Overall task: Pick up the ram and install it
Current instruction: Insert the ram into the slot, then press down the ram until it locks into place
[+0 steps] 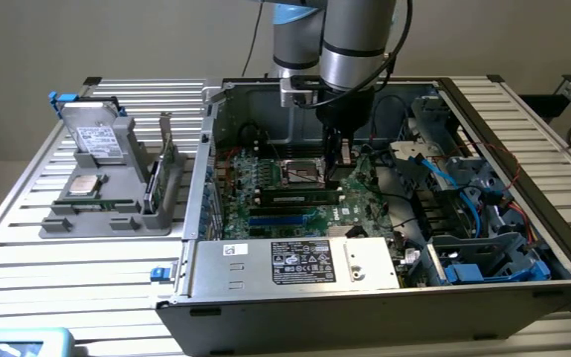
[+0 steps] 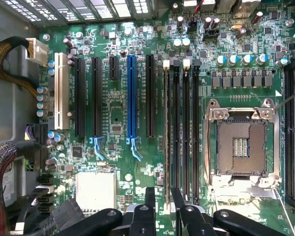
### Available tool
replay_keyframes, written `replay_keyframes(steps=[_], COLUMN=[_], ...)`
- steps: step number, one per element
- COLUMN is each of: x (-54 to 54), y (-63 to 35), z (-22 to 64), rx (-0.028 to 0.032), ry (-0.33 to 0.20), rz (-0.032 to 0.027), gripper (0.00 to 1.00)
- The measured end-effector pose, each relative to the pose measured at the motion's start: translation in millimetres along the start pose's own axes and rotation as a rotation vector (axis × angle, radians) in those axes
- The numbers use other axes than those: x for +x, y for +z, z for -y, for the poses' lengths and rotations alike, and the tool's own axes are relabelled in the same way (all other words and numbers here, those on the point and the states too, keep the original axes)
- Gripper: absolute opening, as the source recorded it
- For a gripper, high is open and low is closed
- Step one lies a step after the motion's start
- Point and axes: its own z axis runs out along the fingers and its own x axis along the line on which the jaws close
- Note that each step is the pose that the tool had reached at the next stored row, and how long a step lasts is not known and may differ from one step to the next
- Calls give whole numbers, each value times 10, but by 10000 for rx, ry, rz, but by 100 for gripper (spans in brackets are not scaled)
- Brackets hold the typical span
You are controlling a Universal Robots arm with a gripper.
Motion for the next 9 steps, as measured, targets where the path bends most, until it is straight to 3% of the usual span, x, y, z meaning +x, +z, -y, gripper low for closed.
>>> replay_keyframes(steps=[5,9], x=[0,0], y=[0,0], z=[0,0], rx=[0,0], ry=[-1,-2], rz=[0,0], gripper=[26,11])
